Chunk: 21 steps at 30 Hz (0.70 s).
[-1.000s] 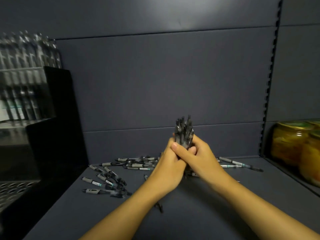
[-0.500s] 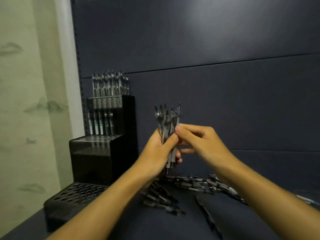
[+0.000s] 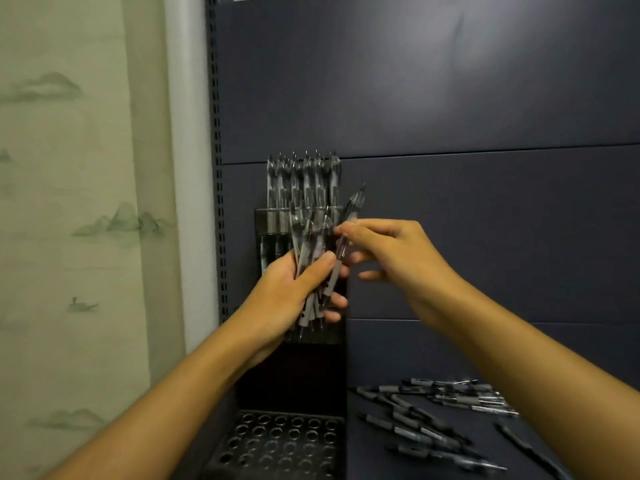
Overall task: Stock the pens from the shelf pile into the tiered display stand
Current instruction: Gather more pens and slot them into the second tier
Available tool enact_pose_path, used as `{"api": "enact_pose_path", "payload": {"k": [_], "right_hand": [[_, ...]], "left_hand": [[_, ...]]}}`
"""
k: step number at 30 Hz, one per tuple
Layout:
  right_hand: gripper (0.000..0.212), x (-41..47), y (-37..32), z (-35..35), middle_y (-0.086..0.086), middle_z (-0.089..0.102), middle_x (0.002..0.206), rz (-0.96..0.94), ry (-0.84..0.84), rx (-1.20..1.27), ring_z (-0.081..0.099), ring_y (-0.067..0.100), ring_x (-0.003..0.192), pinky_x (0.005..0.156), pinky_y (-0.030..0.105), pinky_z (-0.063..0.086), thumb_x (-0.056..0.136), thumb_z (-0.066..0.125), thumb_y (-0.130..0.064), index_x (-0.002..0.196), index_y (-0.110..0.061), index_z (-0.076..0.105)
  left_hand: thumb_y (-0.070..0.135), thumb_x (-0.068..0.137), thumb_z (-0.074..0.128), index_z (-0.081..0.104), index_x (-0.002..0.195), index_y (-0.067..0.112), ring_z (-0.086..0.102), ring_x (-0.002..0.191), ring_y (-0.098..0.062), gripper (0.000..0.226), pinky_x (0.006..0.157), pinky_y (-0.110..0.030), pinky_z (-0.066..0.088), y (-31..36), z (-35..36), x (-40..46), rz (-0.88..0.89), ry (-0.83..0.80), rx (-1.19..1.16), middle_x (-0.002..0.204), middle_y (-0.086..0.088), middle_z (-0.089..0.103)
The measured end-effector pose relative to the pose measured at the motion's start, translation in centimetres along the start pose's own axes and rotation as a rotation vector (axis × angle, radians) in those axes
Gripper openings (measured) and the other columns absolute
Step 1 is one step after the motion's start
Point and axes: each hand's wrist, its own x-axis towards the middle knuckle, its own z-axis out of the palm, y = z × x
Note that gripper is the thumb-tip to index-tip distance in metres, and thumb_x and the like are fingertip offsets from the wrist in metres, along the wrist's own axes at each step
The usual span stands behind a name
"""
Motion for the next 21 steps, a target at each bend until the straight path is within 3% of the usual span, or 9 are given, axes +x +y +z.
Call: {"api": "enact_pose_path", "payload": {"k": [4, 7, 10, 14, 21], "right_hand": [[0.019, 1.5, -0.9, 3.0, 0.002, 0.076, 0.089, -0.010, 0.049, -0.033, 0.074, 0.015, 0.075, 0.064, 0.025, 0.058, 0.098, 0.060, -0.026, 0.098, -0.012, 0.073], [0.018, 2.3, -1.2, 4.1, 0.005, 0.073, 0.086, -0.020, 0.134, -0.001, 0.074, 0.019, 0.072, 0.070, 0.031, 0.061, 0.098, 0.060, -0.022, 0.098, -0.008, 0.072], [0.020, 3.4, -1.4, 3.7, 0.009, 0.075, 0.096, -0.045, 0.206, -0.099, 0.075, 0.024, 0.080, 0.074, 0.033, 0.063, 0.098, 0.061, -0.023, 0.105, -0.008, 0.071], [0.028, 4.6, -0.8, 2.9, 0.008, 0.075, 0.099, -0.066, 0.260, -0.277, 0.075, 0.019, 0.076, 0.072, 0.030, 0.062, 0.095, 0.065, -0.024, 0.117, -0.008, 0.068], [0.029, 4.1, 1.6, 2.9, -0.005, 0.072, 0.091, -0.050, 0.263, -0.463, 0.074, 0.012, 0.071, 0.067, 0.022, 0.061, 0.095, 0.065, -0.024, 0.119, -0.010, 0.067]], "left_hand": [[0.029, 0.095, 0.056, 0.063, 0.114, 0.012, 0.071, 0.066, -0.019, 0.026, 0.057, -0.029, 0.060, -0.2, -4.5, -0.1, -0.029, 0.057, -0.091, 0.104, -0.008, 0.074], [0.033, 0.088, 0.061, 0.061, 0.113, 0.013, 0.070, 0.064, -0.019, 0.032, 0.056, -0.029, 0.059, -0.7, -7.1, -0.3, -0.066, 0.051, -0.152, 0.096, -0.005, 0.076], [0.039, 0.079, 0.063, 0.061, 0.112, 0.009, 0.067, 0.061, -0.017, 0.044, 0.054, -0.027, 0.058, -1.1, -8.4, -0.7, -0.063, 0.056, -0.194, 0.081, -0.001, 0.073], [0.037, 0.077, 0.063, 0.061, 0.107, 0.007, 0.058, 0.053, -0.012, 0.042, 0.052, -0.027, 0.055, -1.0, -9.1, -1.0, -0.029, 0.051, -0.294, 0.068, 0.002, 0.063], [0.040, 0.079, 0.061, 0.052, 0.091, 0.011, 0.045, 0.049, -0.008, 0.033, 0.047, -0.024, 0.048, -1.7, -10.1, -1.6, -0.043, -0.007, -0.274, 0.063, 0.005, 0.047]]}}
